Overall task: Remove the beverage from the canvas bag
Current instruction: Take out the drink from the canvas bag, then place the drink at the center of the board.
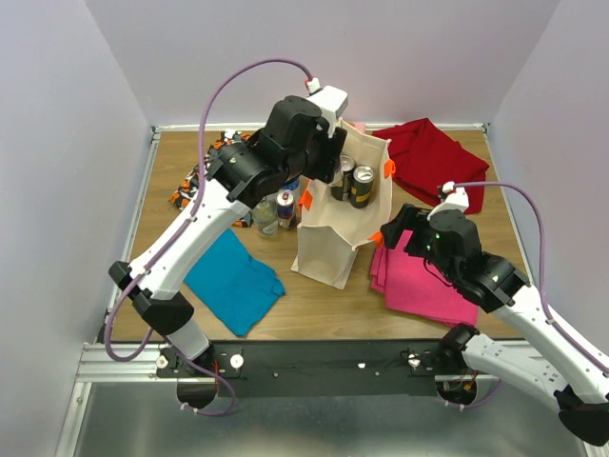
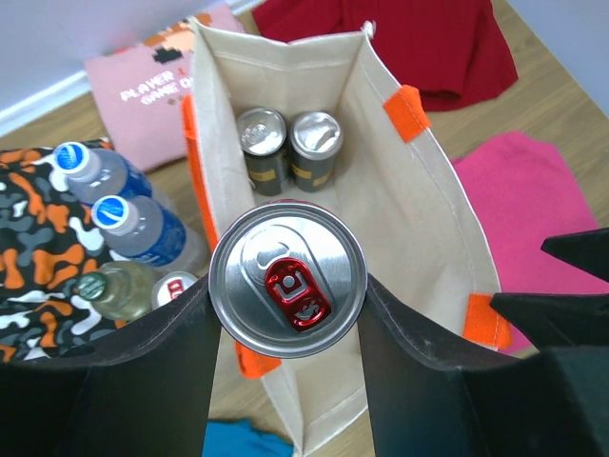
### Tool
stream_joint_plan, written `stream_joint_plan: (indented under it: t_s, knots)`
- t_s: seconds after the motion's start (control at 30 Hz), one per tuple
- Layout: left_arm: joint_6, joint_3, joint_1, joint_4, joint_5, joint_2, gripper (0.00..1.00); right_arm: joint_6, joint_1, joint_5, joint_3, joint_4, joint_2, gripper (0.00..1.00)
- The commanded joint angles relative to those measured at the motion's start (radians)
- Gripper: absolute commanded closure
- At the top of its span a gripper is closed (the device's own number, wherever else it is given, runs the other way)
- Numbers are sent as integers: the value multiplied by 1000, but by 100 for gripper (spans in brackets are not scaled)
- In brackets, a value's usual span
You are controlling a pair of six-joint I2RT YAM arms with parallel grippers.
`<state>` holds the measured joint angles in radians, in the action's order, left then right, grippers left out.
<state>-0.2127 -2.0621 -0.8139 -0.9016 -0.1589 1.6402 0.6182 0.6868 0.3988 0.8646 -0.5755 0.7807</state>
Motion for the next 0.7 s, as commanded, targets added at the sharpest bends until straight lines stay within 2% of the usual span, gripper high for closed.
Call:
stream_joint_plan:
  t_s: [0.0, 0.37, 0.67]
  knots:
    - [29, 38, -5, 96, -125, -143, 100, -8, -1, -14, -9, -7, 12, 1]
    - [55, 157, -5, 184, -269, -264, 100, -20, -1, -26, -6, 14, 41, 0]
    - [41, 200, -5, 152, -383, -310, 100, -38, -1, -9, 7, 22, 52, 0]
